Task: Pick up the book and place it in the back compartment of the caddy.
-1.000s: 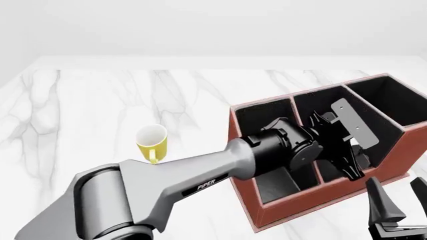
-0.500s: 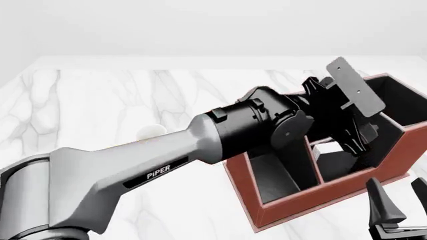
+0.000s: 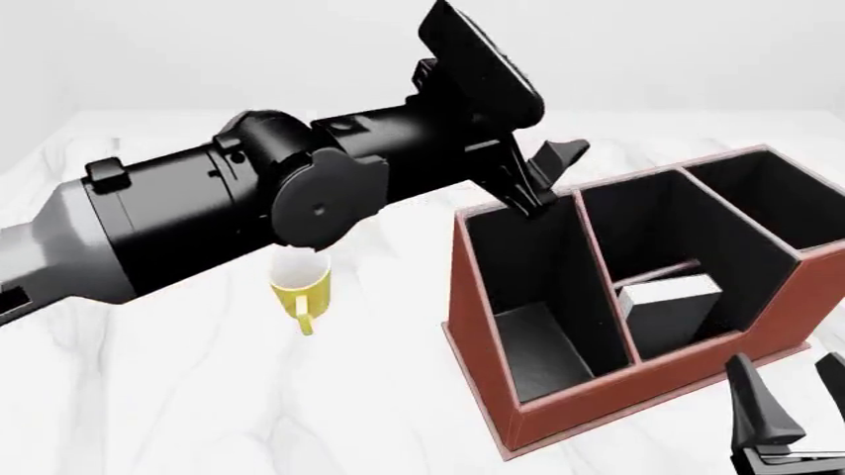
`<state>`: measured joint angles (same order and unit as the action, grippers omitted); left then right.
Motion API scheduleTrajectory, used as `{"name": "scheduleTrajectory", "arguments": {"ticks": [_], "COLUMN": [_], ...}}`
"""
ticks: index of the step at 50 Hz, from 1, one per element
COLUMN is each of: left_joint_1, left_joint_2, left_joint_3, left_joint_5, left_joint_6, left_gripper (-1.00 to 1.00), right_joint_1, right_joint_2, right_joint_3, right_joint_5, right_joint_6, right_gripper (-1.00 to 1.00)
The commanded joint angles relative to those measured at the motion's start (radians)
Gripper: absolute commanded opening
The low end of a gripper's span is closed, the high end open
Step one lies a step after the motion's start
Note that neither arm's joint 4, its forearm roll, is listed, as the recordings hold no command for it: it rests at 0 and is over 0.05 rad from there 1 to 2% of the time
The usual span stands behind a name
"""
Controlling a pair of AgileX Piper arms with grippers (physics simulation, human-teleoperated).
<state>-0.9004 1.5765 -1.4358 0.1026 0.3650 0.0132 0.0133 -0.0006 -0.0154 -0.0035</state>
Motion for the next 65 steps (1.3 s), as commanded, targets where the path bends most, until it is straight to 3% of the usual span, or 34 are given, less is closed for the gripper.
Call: {"name": "scheduleTrajectory", "arguments": {"ticks": [1, 7, 14, 15, 31, 33, 34, 40, 46, 51, 55, 59, 65], "left_joint_1": [0.175, 0.33, 0.384, 0.383, 0.439, 0.441, 0.441, 0.45, 0.448, 0.443, 0.443, 0.442, 0.441], "left_joint_2": [-0.221, -0.332, -0.423, -0.426, -0.522, -0.519, -0.514, -0.51, -0.509, -0.512, -0.514, -0.522, -0.536], "left_joint_3": [0.378, 0.6, 0.753, 0.774, 0.872, 0.879, 0.887, 0.895, 0.911, 0.919, 0.926, 0.928, 0.929], "left_joint_5": [-0.174, -0.289, -0.393, -0.409, -0.532, -0.541, -0.551, -0.566, -0.588, -0.594, -0.598, -0.593, -0.587], "left_joint_6": [-0.038, -0.086, -0.167, -0.153, -0.244, -0.244, -0.244, -0.258, -0.269, -0.27, -0.272, -0.271, -0.27], "left_gripper": [1.0, 1.0, 1.0, 1.0, 1.0, 1.0, 1.0, 1.0, 1.0, 1.0, 1.0, 1.0, 1.0], "right_joint_1": [0.001, 0.002, 0.006, 0.006, -0.004, -0.016, -0.056, -0.025, 0.023, 0.072, 0.109, 0.137, 0.181], "right_joint_2": [-0.008, -0.007, -0.011, -0.012, -0.012, -0.012, -0.003, 0.013, 0.052, 0.109, 0.127, 0.132, 0.156], "right_joint_3": [0.0, 0.0, -0.001, -0.001, -0.001, -0.001, -0.005, -0.044, -0.187, -0.436, -0.692, -0.835, -1.133], "right_joint_5": [0.006, 0.004, 0.004, 0.003, 0.004, 0.002, 0.002, 0.016, 0.037, 0.093, 0.195, 0.252, 0.359], "right_joint_6": [0.0, -0.002, -0.009, -0.011, -0.009, -0.001, 0.043, 0.009, -0.047, -0.092, -0.087, -0.102, -0.17], "right_gripper": [1.0, 1.0, 1.0, 1.0, 1.0, 1.0, 1.0, 1.0, 1.0, 1.0, 1.0, 1.0, 1.0]}}
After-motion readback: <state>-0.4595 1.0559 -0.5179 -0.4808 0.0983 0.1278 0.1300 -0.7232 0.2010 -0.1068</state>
